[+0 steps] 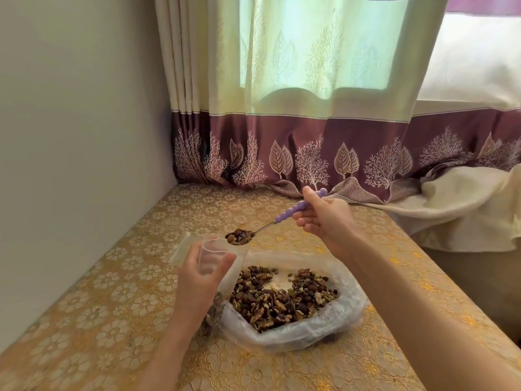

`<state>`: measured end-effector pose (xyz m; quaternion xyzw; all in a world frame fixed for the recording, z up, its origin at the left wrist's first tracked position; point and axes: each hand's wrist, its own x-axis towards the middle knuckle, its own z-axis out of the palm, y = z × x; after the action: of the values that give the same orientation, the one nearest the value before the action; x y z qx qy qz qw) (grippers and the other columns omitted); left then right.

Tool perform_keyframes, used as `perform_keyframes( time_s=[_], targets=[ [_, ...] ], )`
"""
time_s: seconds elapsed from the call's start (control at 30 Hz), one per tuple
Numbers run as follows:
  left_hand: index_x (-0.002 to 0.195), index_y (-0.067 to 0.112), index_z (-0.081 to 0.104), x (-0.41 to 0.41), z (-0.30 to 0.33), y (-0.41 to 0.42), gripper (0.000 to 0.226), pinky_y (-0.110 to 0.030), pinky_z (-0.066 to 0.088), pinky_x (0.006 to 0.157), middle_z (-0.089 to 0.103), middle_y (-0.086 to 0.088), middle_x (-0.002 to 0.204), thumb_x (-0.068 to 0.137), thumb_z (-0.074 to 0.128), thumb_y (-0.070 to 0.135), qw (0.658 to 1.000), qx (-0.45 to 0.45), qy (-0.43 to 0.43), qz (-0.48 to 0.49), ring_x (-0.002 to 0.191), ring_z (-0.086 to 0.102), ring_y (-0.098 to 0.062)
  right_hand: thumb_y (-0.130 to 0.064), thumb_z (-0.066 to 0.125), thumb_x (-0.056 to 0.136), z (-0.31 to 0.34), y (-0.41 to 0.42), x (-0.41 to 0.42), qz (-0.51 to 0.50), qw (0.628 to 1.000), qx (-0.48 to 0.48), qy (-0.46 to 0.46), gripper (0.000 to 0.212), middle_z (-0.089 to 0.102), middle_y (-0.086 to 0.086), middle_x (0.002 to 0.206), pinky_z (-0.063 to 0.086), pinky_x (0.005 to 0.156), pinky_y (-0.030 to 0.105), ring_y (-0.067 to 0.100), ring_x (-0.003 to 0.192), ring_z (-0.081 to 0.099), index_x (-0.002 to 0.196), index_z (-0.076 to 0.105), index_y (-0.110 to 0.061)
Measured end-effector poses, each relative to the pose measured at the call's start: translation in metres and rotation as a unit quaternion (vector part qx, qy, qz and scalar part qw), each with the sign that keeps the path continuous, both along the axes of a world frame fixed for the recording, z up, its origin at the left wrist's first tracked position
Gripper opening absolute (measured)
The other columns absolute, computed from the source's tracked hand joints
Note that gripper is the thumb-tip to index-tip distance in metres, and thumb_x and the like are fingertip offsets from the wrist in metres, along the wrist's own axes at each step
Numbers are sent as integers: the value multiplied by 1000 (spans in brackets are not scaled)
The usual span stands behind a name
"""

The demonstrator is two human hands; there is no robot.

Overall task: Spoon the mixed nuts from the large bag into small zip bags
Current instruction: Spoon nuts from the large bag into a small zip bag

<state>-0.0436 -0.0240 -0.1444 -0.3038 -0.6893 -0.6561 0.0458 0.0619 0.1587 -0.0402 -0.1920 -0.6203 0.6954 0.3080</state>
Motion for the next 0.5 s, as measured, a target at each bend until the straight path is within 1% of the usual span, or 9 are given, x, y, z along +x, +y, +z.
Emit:
perform_keyframes(
  time_s=[0.07,0.13,0.17,0.23,0.3,0.33,0.4,0.47,0.5],
  targets=[
    [122,22,53,0,0,-1,99,-19,53,70,67,8,100,47,56,87,1000,-4,-5,0,86,65,0,-23,51,97,4,-12,-3,9,999,47,17,38,66,4,51,44,39,14,8,41,56,68,62,-1],
    [121,24,53,1,1,0,98,-13,51,63,67,10,95,46,56,87,1000,3,-7,-4,81,65,3,-21,51,97,6,-23,-6,11,993,107,42,38,67,4,52,45,40,16,9,42,56,66,62,-2],
    [119,27,53,2,1,0,94,-11,51,61,68,11,91,47,57,86,1000,10,-9,-6,78,65,4,-21,52,97,7,-29,-8,14,989,138,54,38,67,5,53,45,40,17,11,43,57,65,62,-3],
    [113,33,54,2,1,0,79,-14,52,63,68,13,90,52,61,82,1000,18,-16,-10,78,65,4,-21,52,97,6,-38,-10,20,977,198,74,37,69,5,57,46,40,19,14,44,58,65,63,-6],
    [109,35,54,0,-1,1,57,-21,55,70,68,14,94,62,66,66,999,20,-23,-10,81,65,3,-22,52,97,5,-43,-10,25,963,257,85,37,71,6,61,48,43,22,18,47,59,65,63,-7],
    [110,33,55,-1,-2,1,52,-22,55,72,69,12,93,65,68,57,999,20,-24,-8,81,65,2,-23,52,97,4,-45,-10,28,956,278,89,36,71,6,64,48,44,24,19,47,59,67,64,-6],
    [117,25,54,-3,-4,2,57,-16,53,65,69,10,91,67,68,49,1000,17,-20,1,78,65,4,-23,52,97,2,-45,-9,29,948,301,99,36,72,6,67,49,45,26,21,48,60,71,65,-2],
    [119,22,53,-4,-5,3,62,-7,48,59,68,7,93,66,66,52,1000,6,-13,10,76,64,6,-22,51,97,1,-42,-7,20,946,302,113,34,73,6,68,49,44,26,22,48,60,71,65,-3],
    [118,23,53,-4,-5,3,62,-6,47,59,68,6,94,65,65,54,1000,4,-12,11,75,63,7,-21,51,97,0,-40,-6,14,948,293,121,34,73,7,68,48,44,26,22,48,59,70,64,-5]
  ],
)
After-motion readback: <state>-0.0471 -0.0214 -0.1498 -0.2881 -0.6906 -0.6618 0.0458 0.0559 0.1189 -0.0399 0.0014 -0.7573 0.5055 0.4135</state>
